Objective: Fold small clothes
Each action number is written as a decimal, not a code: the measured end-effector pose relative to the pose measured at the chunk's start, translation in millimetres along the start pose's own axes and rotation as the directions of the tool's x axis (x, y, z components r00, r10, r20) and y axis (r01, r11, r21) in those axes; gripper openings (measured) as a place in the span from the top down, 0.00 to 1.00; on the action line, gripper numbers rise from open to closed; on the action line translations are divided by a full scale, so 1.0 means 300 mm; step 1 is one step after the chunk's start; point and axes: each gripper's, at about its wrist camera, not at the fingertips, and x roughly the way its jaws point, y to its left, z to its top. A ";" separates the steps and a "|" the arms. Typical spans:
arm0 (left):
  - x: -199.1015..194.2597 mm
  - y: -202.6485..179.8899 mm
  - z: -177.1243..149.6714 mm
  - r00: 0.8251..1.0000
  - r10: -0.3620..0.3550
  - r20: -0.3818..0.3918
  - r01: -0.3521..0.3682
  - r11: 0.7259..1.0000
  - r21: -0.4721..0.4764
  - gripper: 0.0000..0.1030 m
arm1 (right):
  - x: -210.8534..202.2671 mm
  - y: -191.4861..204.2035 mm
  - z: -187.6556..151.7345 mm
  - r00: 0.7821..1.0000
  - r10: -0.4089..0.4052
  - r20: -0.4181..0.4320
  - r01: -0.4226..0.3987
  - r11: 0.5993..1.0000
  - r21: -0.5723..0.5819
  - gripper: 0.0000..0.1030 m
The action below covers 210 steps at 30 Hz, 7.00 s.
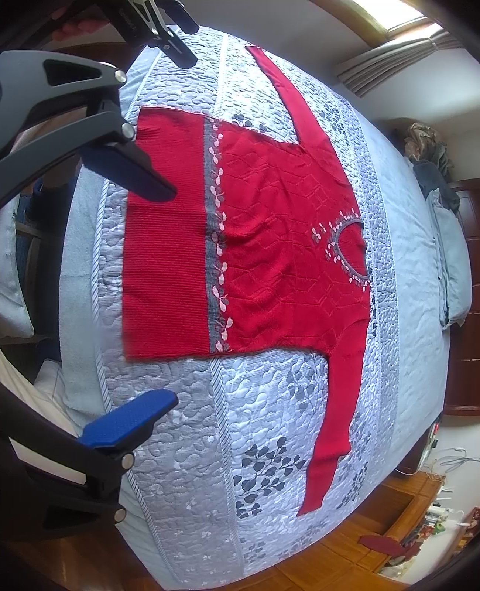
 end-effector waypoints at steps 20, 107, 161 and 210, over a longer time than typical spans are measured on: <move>0.001 -0.010 0.003 1.000 0.004 0.006 -0.004 1.000 0.004 0.04 | 0.019 -0.002 -0.004 1.000 0.002 -0.008 -0.002 1.000 -0.001 0.02; 0.819 -0.280 0.657 0.987 0.112 -0.116 -0.116 0.993 -0.026 0.04 | 0.714 -0.779 0.910 0.992 0.079 -0.094 -0.063 0.986 0.154 0.97; 1.087 -0.773 0.861 0.909 -0.355 -0.219 0.320 0.930 -0.180 0.93 | 0.583 -0.765 0.371 0.976 0.165 0.145 -0.197 0.949 0.247 0.64; 1.317 -0.111 0.853 0.951 -0.191 -0.242 0.155 0.974 -0.163 0.62 | 1.105 -0.324 0.800 0.956 0.194 -0.219 -0.183 0.981 0.070 0.69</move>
